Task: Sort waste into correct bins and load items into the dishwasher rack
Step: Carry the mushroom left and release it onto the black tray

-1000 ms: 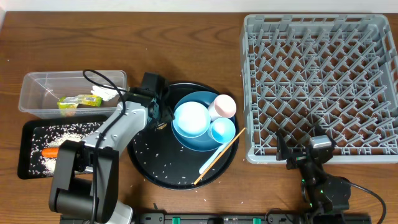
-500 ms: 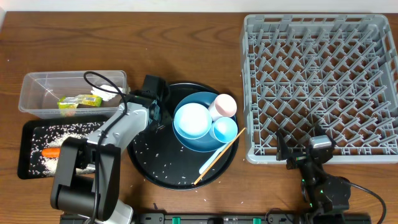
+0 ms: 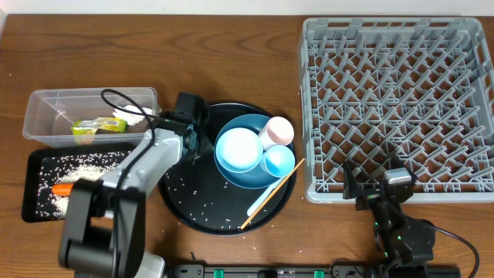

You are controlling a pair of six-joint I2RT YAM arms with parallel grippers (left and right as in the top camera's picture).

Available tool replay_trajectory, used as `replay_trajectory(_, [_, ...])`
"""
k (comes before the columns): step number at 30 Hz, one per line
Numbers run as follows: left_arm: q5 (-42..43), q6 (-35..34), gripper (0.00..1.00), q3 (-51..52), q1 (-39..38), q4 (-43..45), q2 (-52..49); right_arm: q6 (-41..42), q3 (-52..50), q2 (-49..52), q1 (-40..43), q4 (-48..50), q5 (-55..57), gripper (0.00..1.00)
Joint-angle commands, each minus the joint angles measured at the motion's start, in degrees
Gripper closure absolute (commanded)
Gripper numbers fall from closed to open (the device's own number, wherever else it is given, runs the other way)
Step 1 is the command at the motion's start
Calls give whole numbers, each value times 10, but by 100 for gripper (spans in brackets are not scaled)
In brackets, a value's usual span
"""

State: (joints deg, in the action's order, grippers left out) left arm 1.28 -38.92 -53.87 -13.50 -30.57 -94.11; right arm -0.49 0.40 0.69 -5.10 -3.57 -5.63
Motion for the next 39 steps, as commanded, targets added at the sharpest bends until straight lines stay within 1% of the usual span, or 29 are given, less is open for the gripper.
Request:
replay_trajectory(1, [-9,12,48,-7,3,-9,58,-4,-1,-2,-2,-1,-4,1])
replay_trajectory(7, [-19,31,48,-8,14,-48,139,-4,-1,-2,-2,-1,-4,1])
replay_trajectory(11, [-39,33,48,-8,59,-95,199,-4,-1,-1,-2,-1,-4,1])
replay_trajectory(13, [-39,34,48,-8,101,-120,228,-4,-1,-2,-2,-1,-4,1])
replay_trajectory(17, [-39,63,48,-8,205,-156,268,-4,-1,-2,-2,-1,-4,1])
replay_trajectory(20, [-38,89,48,-8,287,-170,279,-4,-1,-2,-2,-1,-4,1])
replay_trajectory(22, [-39,103,48,-8,336,-172,278,-4,-1,-2,-2,-1,-4,1])
replay_trajectory(26, [-38,104,48,-6,425,-174,253,-4,-1,-2,-2,-1,-4,1])
replay_trajectory(28, [-37,104,48,0,448,-170,233,-4,-1,-1,-2,-1,-4,1])
replay_trajectory(31, [-34,104,48,9,467,-155,187,-4,-1,-2,-2,-1,-4,1])
replay_trajectory(39, [-34,104,47,11,470,-94,74,-4,-1,-2,-2,-1,-4,1])
